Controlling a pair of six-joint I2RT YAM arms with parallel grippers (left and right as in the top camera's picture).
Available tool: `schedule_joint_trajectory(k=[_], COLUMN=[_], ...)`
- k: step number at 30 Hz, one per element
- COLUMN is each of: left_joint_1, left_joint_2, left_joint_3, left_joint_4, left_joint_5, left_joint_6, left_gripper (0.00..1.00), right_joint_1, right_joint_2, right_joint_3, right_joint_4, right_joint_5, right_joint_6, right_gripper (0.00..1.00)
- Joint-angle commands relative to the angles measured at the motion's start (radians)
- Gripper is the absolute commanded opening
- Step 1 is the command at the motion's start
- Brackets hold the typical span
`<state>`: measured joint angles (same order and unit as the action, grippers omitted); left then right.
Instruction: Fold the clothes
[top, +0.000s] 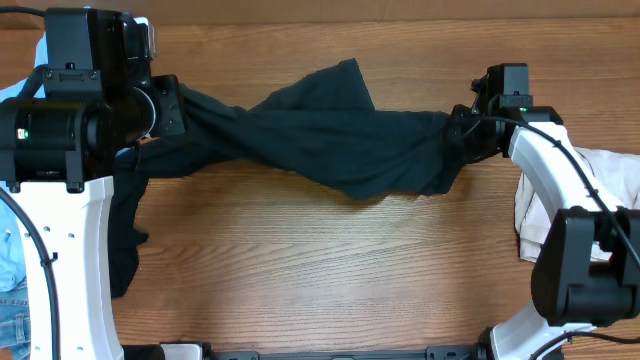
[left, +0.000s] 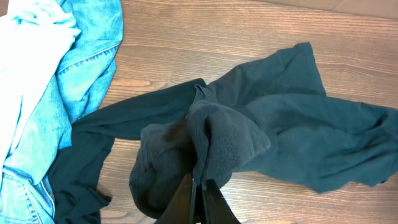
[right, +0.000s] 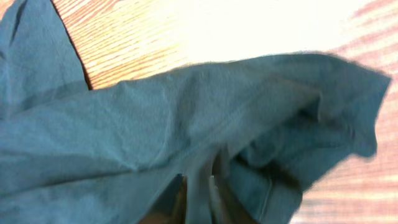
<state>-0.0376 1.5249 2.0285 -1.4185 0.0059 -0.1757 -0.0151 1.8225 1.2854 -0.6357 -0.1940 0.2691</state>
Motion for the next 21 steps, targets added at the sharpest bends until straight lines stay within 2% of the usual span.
schedule_joint_trajectory(k=[1, 7, 10, 16, 19, 21], left_joint_1=[0.005, 0.005, 0.005, 0.005, 0.005, 0.005], left_joint_2=[-0.008, -0.008, -0.008, -0.008, -0.008, -0.008], left_joint_3=[0.009, 0.009, 0.009, 0.009, 0.009, 0.009], left_joint_4=[0.0, 0.007, 0.012, 0.009, 0.009, 0.01], left_joint_5=[-0.013, -0.013, -0.013, -0.014, -0.014, -0.014], left_joint_6=[0.014, 0.015, 0.015, 0.015, 0.015, 0.015], left_gripper=[0.04, 0.05, 0.05, 0.05, 0.05, 0.05], right_joint_1=[0.013, 0.014, 0.014, 0.018, 0.021, 0.029], right_joint_2=[0.043, 0.014, -0.031, -0.055, -0.055, -0.055], right_joint_3=[0.003, 0.006, 0.006, -0.076, -0.187, -0.253], right_joint_4=[0.014, -0.325, -0.394, -0.42, -0.363, -0.315], right_joint_5=[0.007, 0.01, 0.013, -0.005, -0.109, -0.223], right_joint_6=[-0.01, -0.03, -0.01, 0.005, -0.012, -0.081], right_gripper=[0.25, 0.21, 0.2, 0.21, 0.21, 0.21])
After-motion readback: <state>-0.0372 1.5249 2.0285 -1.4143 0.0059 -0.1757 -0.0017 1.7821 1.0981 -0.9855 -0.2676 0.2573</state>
